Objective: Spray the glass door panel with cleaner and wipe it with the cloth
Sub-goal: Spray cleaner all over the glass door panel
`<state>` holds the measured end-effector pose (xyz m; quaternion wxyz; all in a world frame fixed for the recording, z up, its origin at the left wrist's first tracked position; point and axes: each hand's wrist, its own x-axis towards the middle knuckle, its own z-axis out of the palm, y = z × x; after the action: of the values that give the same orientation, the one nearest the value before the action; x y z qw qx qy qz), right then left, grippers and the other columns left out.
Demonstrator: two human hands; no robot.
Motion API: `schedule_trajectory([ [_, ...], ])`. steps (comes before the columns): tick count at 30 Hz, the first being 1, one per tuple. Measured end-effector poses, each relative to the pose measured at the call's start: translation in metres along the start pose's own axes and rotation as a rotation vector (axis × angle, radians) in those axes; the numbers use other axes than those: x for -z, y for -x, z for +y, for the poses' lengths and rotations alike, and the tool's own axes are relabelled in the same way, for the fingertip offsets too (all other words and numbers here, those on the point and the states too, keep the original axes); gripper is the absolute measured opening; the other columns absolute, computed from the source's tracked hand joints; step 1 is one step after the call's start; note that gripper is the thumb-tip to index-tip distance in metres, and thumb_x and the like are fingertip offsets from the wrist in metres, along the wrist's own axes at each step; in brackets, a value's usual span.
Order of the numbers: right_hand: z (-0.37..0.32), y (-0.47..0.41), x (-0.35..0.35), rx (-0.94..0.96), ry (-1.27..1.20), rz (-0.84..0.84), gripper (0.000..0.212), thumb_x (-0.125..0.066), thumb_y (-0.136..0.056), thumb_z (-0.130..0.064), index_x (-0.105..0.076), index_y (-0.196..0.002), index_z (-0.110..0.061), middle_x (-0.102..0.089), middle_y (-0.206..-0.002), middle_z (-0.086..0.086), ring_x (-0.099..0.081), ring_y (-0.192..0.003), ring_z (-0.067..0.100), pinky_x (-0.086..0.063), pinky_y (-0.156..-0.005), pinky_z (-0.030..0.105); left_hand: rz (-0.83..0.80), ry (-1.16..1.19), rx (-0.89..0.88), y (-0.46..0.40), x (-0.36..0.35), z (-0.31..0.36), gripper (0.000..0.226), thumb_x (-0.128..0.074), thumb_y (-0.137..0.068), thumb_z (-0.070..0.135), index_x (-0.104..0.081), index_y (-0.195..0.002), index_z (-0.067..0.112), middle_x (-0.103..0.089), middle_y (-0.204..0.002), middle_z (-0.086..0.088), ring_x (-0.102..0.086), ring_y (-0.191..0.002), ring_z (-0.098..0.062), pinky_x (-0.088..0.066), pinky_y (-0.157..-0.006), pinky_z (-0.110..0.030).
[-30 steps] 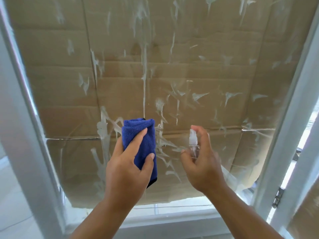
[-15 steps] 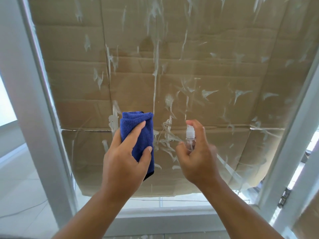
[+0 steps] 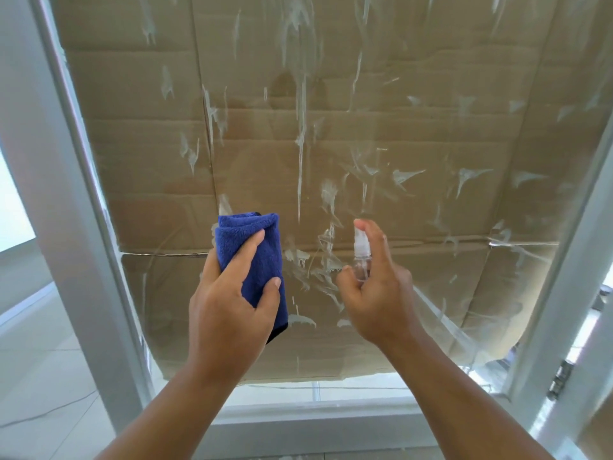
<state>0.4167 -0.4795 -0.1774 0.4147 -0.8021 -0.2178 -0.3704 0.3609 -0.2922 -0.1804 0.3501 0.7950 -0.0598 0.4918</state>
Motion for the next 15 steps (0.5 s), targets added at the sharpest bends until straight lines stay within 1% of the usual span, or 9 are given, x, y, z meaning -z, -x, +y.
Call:
schedule_trajectory([
  [2,-0.004,0.001,-0.008,-0.013,-0.012,-0.036,0.062,-0.06,-0.086,-0.004,-0.044,-0.139,-0.031,-0.048,-0.047,-0.001,-0.045,-0.041,0.01,-0.036,-0.045,0.013,0.005,-0.012,0.013,0.001,0.003,-0.007,0.065,-0.078,-0.079,0.008,-0.055,-0.139,0.024,-0.044,-0.129,0.016,-0.04,-0.108,0.024,-0.035,-0.084,0.002],
  [3,-0.006,0.001,-0.013,-0.022,-0.011,-0.032,0.06,-0.06,-0.085,-0.005,-0.045,-0.137,-0.031,-0.049,-0.048,-0.001,-0.046,-0.042,0.01,-0.036,-0.044,0.013,0.012,-0.02,0.02,0.001,0.005,-0.011,0.065,-0.078,-0.079,0.007,-0.055,-0.139,0.024,-0.045,-0.128,0.015,-0.039,-0.108,0.026,-0.034,-0.085,0.004],
  [4,-0.008,0.002,-0.018,-0.03,-0.005,-0.02,0.059,-0.06,-0.084,-0.005,-0.046,-0.135,-0.029,-0.049,-0.048,-0.002,-0.048,-0.043,0.011,-0.035,-0.044,0.013,0.021,-0.029,0.028,0.002,0.006,-0.014,0.066,-0.078,-0.079,0.007,-0.055,-0.139,0.023,-0.045,-0.128,0.014,-0.04,-0.107,0.024,-0.033,-0.084,0.004],
  [6,-0.01,0.003,-0.028,-0.044,0.002,-0.013,0.058,-0.06,-0.083,-0.006,-0.046,-0.135,-0.029,-0.049,-0.049,-0.004,-0.051,-0.047,0.012,-0.031,-0.046,0.011,0.042,-0.044,0.057,0.002,0.011,-0.021,0.067,-0.078,-0.079,0.007,-0.054,-0.14,0.024,-0.047,-0.128,0.011,-0.043,-0.104,0.013,-0.036,-0.081,0.001],
  [8,-0.013,0.002,-0.037,-0.041,-0.013,-0.05,0.061,-0.058,-0.085,-0.008,-0.04,-0.138,-0.033,-0.048,-0.048,-0.005,-0.051,-0.048,0.012,-0.032,-0.049,0.012,0.06,-0.048,0.076,0.002,0.015,-0.028,0.069,-0.077,-0.08,0.006,-0.052,-0.141,0.025,-0.05,-0.131,0.006,-0.043,-0.103,0.007,-0.035,-0.08,-0.004],
  [11,-0.019,0.0,-0.05,-0.021,-0.05,-0.112,0.064,-0.054,-0.087,-0.008,-0.037,-0.143,-0.033,-0.045,-0.046,-0.007,-0.046,-0.042,0.011,-0.033,-0.049,0.014,0.061,-0.06,0.081,0.001,0.02,-0.04,0.071,-0.076,-0.081,0.006,-0.049,-0.143,0.026,-0.052,-0.134,-0.001,-0.042,-0.099,0.007,-0.035,-0.08,-0.008],
  [13,-0.025,0.0,-0.058,0.006,-0.048,-0.081,0.062,-0.055,-0.086,-0.006,-0.041,-0.141,-0.028,-0.042,-0.046,-0.01,-0.046,-0.042,0.011,-0.032,-0.048,0.013,0.066,-0.071,0.082,0.001,0.022,-0.046,0.072,-0.075,-0.081,0.004,-0.048,-0.144,0.027,-0.052,-0.135,-0.005,-0.042,-0.096,0.007,-0.036,-0.078,-0.01],
  [15,-0.031,0.0,-0.067,0.021,-0.042,-0.039,0.058,-0.056,-0.085,-0.006,-0.044,-0.139,-0.024,-0.04,-0.046,-0.011,-0.046,-0.042,0.011,-0.03,-0.047,0.013,0.073,-0.086,0.081,0.0,0.023,-0.051,0.073,-0.073,-0.082,0.004,-0.046,-0.145,0.027,-0.052,-0.137,-0.007,-0.04,-0.095,0.007,-0.038,-0.077,-0.016],
])
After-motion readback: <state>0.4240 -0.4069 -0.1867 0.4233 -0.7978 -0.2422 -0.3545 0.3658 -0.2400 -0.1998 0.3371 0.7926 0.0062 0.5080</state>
